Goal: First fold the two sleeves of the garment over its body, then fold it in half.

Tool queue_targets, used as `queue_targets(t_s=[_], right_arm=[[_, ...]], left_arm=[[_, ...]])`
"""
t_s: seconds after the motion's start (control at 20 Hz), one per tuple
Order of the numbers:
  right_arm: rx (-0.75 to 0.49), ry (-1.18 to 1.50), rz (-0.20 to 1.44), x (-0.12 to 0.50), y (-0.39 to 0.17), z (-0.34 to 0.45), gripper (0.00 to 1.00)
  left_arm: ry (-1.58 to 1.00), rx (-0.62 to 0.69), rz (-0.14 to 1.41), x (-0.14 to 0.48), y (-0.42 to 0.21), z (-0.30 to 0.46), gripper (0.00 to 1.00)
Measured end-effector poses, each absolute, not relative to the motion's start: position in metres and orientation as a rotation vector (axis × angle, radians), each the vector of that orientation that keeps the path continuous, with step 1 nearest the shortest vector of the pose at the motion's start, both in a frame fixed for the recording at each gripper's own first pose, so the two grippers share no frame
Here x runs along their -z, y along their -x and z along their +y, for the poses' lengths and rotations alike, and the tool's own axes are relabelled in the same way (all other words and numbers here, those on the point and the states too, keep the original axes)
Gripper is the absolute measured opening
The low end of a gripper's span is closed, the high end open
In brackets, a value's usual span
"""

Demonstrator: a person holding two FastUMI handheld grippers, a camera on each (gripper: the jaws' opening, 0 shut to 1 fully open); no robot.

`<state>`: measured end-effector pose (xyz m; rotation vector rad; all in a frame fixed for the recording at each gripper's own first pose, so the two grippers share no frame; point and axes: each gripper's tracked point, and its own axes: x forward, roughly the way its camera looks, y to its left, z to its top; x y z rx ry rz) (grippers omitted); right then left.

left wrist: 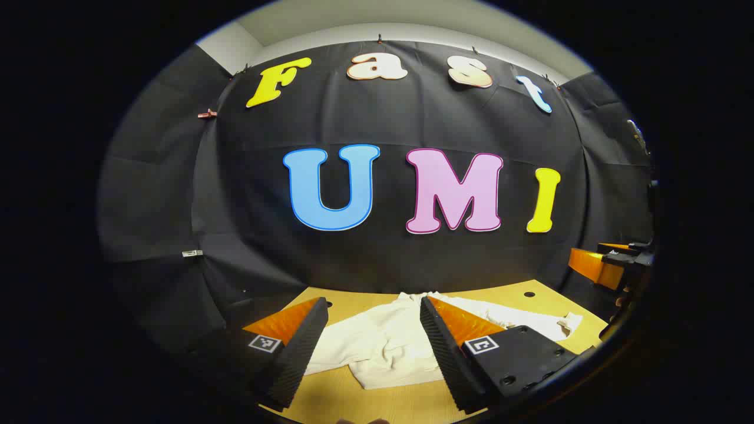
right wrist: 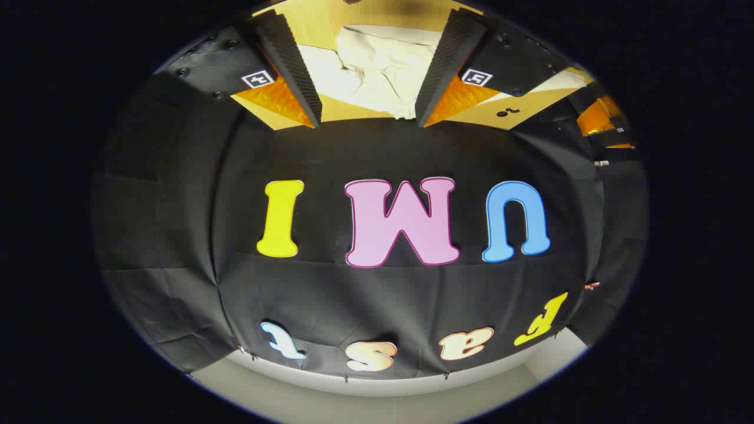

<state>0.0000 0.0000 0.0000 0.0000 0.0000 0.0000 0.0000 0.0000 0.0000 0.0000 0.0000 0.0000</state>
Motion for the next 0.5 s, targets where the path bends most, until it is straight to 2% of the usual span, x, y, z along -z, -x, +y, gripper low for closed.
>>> queue_targets(t_s=[0.5], right_arm=[[-0.026,-0.003,0.028,0.0095,-0.0098,0.0001,0.98]], left_arm=[[-0.004,-0.009,0.021,0.0077,-0.009,-0.0025,0.97]])
